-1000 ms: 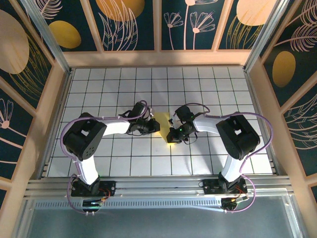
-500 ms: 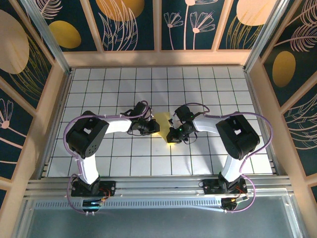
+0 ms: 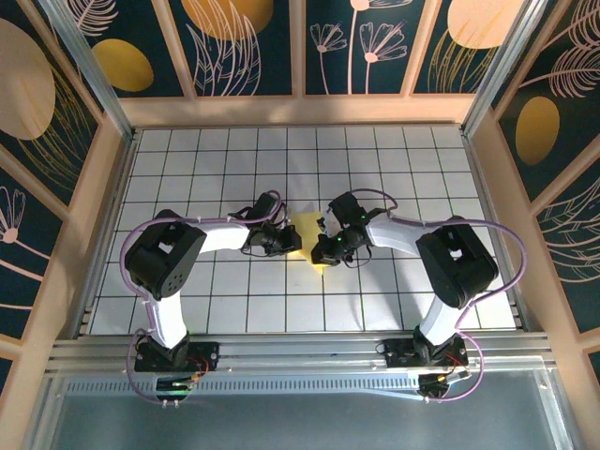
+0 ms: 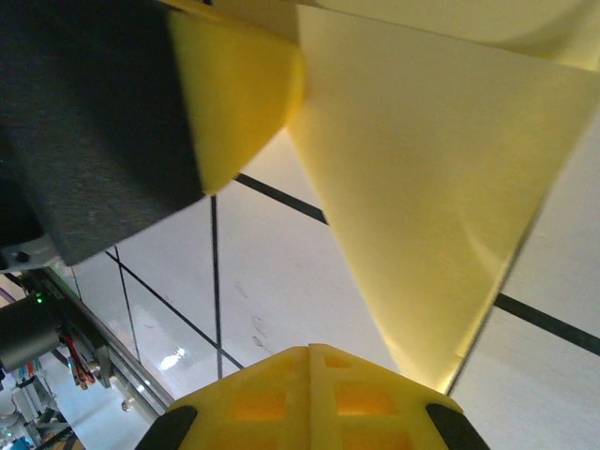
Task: Fold a paper plane with a square sheet of paper (fold left side to right side)
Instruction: Third fold the triangle at the center of the table.
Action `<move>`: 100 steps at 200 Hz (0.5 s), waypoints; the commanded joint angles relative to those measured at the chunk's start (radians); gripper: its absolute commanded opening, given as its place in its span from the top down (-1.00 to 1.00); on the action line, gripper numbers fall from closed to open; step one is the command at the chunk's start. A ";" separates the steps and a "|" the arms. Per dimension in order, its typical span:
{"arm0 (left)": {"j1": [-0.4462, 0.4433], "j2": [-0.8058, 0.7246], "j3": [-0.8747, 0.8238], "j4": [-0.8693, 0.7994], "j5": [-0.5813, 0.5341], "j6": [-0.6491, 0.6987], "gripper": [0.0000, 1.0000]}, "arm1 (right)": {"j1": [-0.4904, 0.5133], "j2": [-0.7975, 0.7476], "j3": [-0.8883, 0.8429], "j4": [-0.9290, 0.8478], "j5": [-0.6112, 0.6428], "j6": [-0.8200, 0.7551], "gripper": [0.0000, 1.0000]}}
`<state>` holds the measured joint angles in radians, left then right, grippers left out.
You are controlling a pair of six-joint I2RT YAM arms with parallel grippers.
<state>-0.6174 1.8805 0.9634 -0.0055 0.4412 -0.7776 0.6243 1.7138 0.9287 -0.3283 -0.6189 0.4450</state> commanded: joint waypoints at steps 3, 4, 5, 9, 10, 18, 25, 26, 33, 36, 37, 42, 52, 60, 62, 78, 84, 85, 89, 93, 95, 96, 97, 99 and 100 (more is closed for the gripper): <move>0.002 0.034 0.004 -0.070 -0.038 0.016 0.77 | 0.024 0.018 0.030 0.034 -0.001 0.042 1.00; 0.002 0.034 0.003 -0.070 -0.038 0.015 0.77 | 0.024 0.019 0.030 0.035 0.000 0.043 1.00; 0.002 0.033 0.003 -0.070 -0.038 0.015 0.77 | 0.025 0.020 0.030 0.037 0.000 0.044 1.00; 0.002 0.033 0.003 -0.071 -0.038 0.015 0.78 | 0.026 0.026 0.031 0.045 0.002 0.048 1.00; 0.002 0.033 0.004 -0.071 -0.038 0.014 0.77 | 0.027 0.027 0.032 0.047 0.002 0.049 1.00; 0.003 0.032 0.004 -0.071 -0.038 0.016 0.78 | 0.031 0.038 0.032 0.060 0.006 0.056 1.00; 0.002 0.032 0.004 -0.073 -0.038 0.017 0.78 | 0.032 0.047 0.033 0.066 0.010 0.058 1.00; 0.003 0.032 0.003 -0.073 -0.038 0.016 0.78 | 0.032 0.048 0.033 0.066 0.012 0.058 1.00; 0.002 0.032 0.004 -0.073 -0.038 0.016 0.78 | 0.032 0.055 0.034 0.070 0.019 0.060 1.00; 0.003 0.032 0.003 -0.073 -0.038 0.016 0.78 | 0.032 0.059 0.036 0.073 0.024 0.061 1.00; 0.003 0.032 0.003 -0.073 -0.038 0.015 0.78 | 0.032 0.060 0.035 0.073 0.025 0.061 1.00; 0.003 0.032 0.003 -0.073 -0.038 0.016 0.78 | 0.032 0.064 0.037 0.078 0.029 0.064 1.00; 0.002 0.033 0.003 -0.073 -0.038 0.016 0.78 | 0.032 0.074 0.040 0.088 0.031 0.069 1.00; 0.002 0.034 0.003 -0.073 -0.038 0.016 0.78 | 0.032 0.082 0.046 0.095 0.032 0.072 1.00; 0.002 0.034 0.003 -0.073 -0.038 0.016 0.78 | 0.032 0.083 0.045 0.095 0.033 0.072 1.00; 0.002 0.033 0.004 -0.075 -0.039 0.017 0.78 | 0.032 0.098 0.055 0.095 0.040 0.072 1.00; 0.003 0.031 0.003 -0.075 -0.039 0.016 0.78 | 0.032 0.103 0.057 0.094 0.044 0.072 1.00; 0.002 0.031 0.004 -0.074 -0.040 0.016 0.78 | 0.032 0.104 0.057 0.094 0.045 0.072 1.00; 0.003 0.031 0.004 -0.074 -0.041 0.016 0.78 | 0.031 0.107 0.058 0.092 0.048 0.072 1.00; 0.003 0.031 0.003 -0.075 -0.041 0.015 0.78 | 0.030 0.111 0.059 0.091 0.051 0.072 1.00; 0.002 0.032 0.003 -0.075 -0.041 0.016 0.78 | 0.031 0.112 0.059 0.091 0.052 0.072 1.00; 0.002 0.031 0.003 -0.075 -0.041 0.015 0.78 | 0.031 0.113 0.058 0.091 0.053 0.072 1.00; 0.002 0.032 0.004 -0.076 -0.041 0.016 0.78 | 0.031 0.114 0.058 0.090 0.054 0.072 1.00; 0.002 0.032 0.003 -0.076 -0.041 0.015 0.78 | 0.031 0.116 0.059 0.088 0.055 0.073 1.00; 0.003 0.032 0.004 -0.076 -0.041 0.016 0.78 | 0.031 0.117 0.059 0.087 0.056 0.072 1.00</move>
<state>-0.6174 1.8805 0.9634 -0.0078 0.4404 -0.7776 0.6498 1.8069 0.9558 -0.2508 -0.5930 0.5053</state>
